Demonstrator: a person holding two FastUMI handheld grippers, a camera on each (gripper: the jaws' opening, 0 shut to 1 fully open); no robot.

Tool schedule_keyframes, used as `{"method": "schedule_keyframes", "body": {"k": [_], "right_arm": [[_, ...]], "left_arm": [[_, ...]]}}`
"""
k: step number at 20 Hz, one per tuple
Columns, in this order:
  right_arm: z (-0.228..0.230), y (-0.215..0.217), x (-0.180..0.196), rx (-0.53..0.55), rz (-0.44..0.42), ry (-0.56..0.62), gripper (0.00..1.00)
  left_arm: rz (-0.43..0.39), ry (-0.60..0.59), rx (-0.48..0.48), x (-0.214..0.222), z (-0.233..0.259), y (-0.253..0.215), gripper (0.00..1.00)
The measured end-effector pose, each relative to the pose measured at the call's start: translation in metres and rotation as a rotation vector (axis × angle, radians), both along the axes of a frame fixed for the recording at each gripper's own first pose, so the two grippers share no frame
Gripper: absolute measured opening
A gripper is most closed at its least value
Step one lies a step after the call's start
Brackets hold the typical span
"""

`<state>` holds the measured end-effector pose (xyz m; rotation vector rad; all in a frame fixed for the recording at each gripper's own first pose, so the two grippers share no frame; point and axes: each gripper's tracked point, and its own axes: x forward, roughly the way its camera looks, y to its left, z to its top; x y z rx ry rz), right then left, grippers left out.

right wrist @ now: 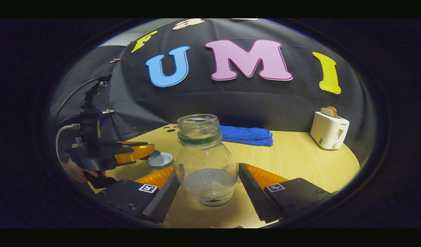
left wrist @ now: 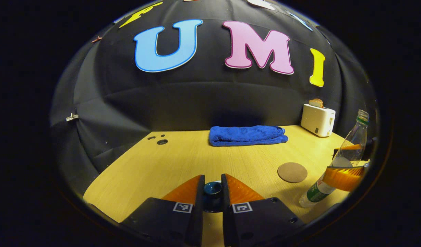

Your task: Open the teacup lid with one hand, grasp the water bottle and pour water into the teacup with the other hand; after pouring, place the water bottle on the coaster and then close the teacup lid.

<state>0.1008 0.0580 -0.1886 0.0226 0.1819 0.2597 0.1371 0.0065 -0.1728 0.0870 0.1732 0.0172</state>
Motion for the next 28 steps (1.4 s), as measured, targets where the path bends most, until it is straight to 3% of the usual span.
{"method": "schedule_keyframes", "body": {"k": [2, 3, 7, 8, 9, 14, 17, 22, 28], "right_arm": [[-0.006, 0.001, 0.003, 0.0, -0.009, 0.005, 0.95], [-0.007, 0.0, 0.004, -0.008, -0.016, -0.001, 0.98], [-0.006, 0.001, 0.008, -0.007, -0.021, -0.013, 0.98], [-0.003, 0.002, 0.012, -0.009, -0.02, -0.014, 0.87], [-0.007, 0.003, 0.012, -0.017, -0.016, -0.012, 0.81], [0.001, 0.004, 0.013, -0.072, 0.012, -0.008, 0.76], [0.022, 0.001, 0.022, -0.184, 0.008, -0.047, 0.76], [0.046, 0.009, 0.06, -0.479, 0.021, -0.163, 0.75], [0.038, 0.035, 0.098, -0.767, 0.06, -0.255, 0.76]], "left_arm": [[0.012, 0.001, -0.009, -0.012, 0.003, 0.001, 0.24], [0.017, 0.001, -0.011, -0.016, 0.003, 0.003, 0.28], [0.031, 0.015, -0.02, -0.026, 0.002, 0.008, 0.28], [0.035, 0.016, -0.021, -0.027, 0.003, 0.009, 0.24], [0.041, 0.015, -0.023, -0.028, 0.003, 0.012, 0.27], [0.086, 0.017, -0.05, -0.036, 0.001, 0.027, 0.24], [0.11, 0.002, -0.054, -0.044, 0.008, 0.037, 0.27], [0.158, -0.037, -0.085, -0.06, 0.025, 0.064, 0.27], [0.209, -0.067, -0.104, -0.084, 0.037, 0.111, 0.27]]}}
